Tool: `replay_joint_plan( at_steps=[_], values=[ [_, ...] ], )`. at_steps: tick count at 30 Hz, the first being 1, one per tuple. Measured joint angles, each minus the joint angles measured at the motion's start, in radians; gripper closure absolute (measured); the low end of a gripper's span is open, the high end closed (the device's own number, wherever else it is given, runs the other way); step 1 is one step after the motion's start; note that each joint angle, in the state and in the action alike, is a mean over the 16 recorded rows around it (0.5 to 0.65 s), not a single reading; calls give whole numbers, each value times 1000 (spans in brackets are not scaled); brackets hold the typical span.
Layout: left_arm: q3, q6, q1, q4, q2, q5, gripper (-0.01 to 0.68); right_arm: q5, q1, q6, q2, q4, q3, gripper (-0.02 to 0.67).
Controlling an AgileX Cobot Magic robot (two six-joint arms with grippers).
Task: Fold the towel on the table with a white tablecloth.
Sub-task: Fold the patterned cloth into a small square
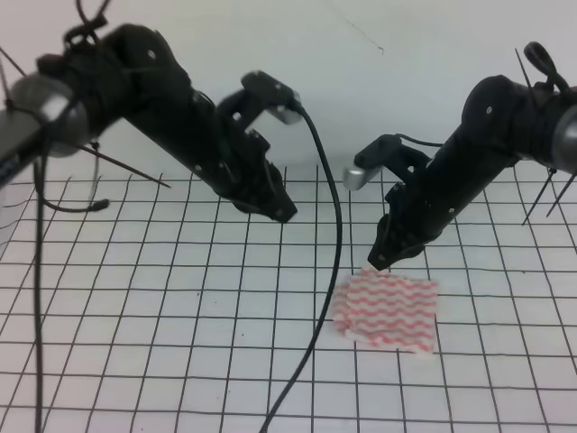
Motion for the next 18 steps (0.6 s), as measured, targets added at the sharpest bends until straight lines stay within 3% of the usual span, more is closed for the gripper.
replay_joint_plan(
  at_steps=[11,18],
  values=[
    [0,-7,38,-14,-108,18,673,20,30,-102,45,-37,-46,400],
    [0,-11,44,-19,-120,23,673,16,61,-107,80,-79,-58,389]
  ],
)
